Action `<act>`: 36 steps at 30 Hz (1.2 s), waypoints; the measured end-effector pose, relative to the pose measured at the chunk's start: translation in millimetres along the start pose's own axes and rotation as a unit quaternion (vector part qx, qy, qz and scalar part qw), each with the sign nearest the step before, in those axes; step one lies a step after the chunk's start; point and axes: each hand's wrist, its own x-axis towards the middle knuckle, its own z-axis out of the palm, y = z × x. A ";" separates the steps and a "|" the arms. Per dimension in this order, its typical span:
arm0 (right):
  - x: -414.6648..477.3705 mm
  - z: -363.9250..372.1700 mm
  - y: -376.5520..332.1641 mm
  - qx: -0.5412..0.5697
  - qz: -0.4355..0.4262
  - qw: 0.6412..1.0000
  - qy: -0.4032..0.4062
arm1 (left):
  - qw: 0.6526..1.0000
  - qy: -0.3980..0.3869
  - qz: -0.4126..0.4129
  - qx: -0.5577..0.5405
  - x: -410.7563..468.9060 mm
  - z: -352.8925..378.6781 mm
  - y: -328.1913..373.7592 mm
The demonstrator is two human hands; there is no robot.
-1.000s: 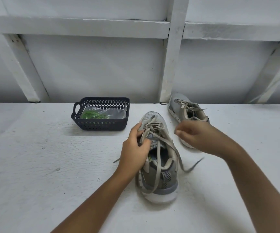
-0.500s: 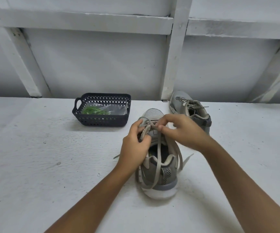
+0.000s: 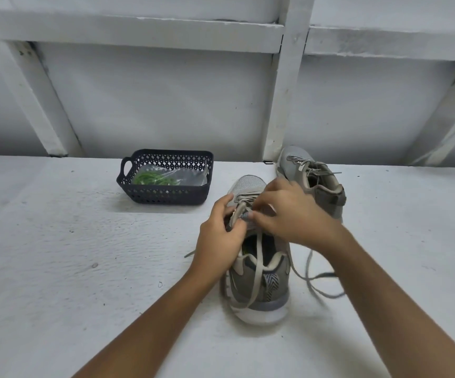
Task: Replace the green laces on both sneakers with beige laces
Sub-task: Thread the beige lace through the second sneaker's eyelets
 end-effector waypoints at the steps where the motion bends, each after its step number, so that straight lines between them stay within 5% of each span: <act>1: 3.6 6.1 -5.1 -0.037 0.018 0.999 -0.014 | 1.000 0.002 -0.001 -0.001 0.3 0.2 -0.2; 12: -5.0 11.8 -5.0 0.021 -0.010 1.000 0.016 | 1.000 0.008 0.015 0.011 -0.3 0.7 2.1; 16: -7.5 0.5 -7.3 0.206 0.059 0.976 0.045 | 0.999 0.001 0.025 0.023 0.4 -0.8 1.2; 18: -7.2 -14.4 -12.1 0.432 0.111 0.895 0.028 | 0.999 -0.006 0.043 0.015 1.0 -1.2 -0.2; 22: -1.5 -45.2 -18.0 0.773 0.160 0.607 -0.087 | 0.984 0.045 0.153 0.076 3.5 0.4 -1.1; 24: 5.3 -54.9 -23.4 0.825 0.152 0.536 -0.096 | 0.967 0.073 0.213 0.117 1.4 1.4 6.1; 26: 13.8 -59.6 -30.0 0.850 0.137 0.502 -0.085 | 0.960 0.041 0.239 0.141 -5.2 2.2 20.2; 32: 36.6 -55.1 -29.7 0.847 0.139 0.510 -0.058 | 0.982 -0.110 0.154 -0.008 -18.9 -2.6 56.8; 36: 30.5 -36.0 -15.6 0.793 0.171 0.578 -0.087 | 0.980 -0.063 0.101 -0.162 -4.7 -23.5 78.1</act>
